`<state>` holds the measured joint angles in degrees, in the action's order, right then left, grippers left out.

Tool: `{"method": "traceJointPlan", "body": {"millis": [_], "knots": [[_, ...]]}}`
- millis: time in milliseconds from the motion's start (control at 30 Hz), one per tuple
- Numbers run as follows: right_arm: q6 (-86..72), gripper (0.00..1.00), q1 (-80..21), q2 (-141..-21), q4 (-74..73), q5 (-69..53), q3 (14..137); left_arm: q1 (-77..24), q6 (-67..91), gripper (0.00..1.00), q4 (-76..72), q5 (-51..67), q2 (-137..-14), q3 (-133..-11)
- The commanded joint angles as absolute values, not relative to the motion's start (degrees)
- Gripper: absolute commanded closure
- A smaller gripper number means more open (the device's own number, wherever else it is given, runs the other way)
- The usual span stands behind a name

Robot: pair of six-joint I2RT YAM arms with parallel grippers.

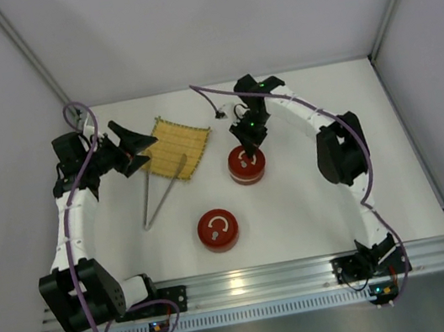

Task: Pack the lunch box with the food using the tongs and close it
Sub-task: Close the box lid on the packing box.

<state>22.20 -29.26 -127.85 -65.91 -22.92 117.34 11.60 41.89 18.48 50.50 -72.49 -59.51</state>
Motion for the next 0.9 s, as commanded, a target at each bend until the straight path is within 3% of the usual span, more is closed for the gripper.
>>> {"method": "traceJointPlan", "body": {"millis": [0, 300, 867], "knots": [[26.80, 1.00, -29.97, -122.19, -68.29, -20.04, 108.84, 12.13, 41.75, 0.02, 16.00, 51.94, -70.40, -58.98], [30.32, 1.00, -29.97, -112.78, -66.71, -22.06, 95.63, 12.04, 40.78, 0.02, 16.96, 52.38, -70.23, -59.33], [28.47, 1.00, -29.88, -109.34, -65.30, -26.72, 99.67, 12.04, 41.31, 0.02, 16.70, 52.21, -70.22, -58.97]]}}
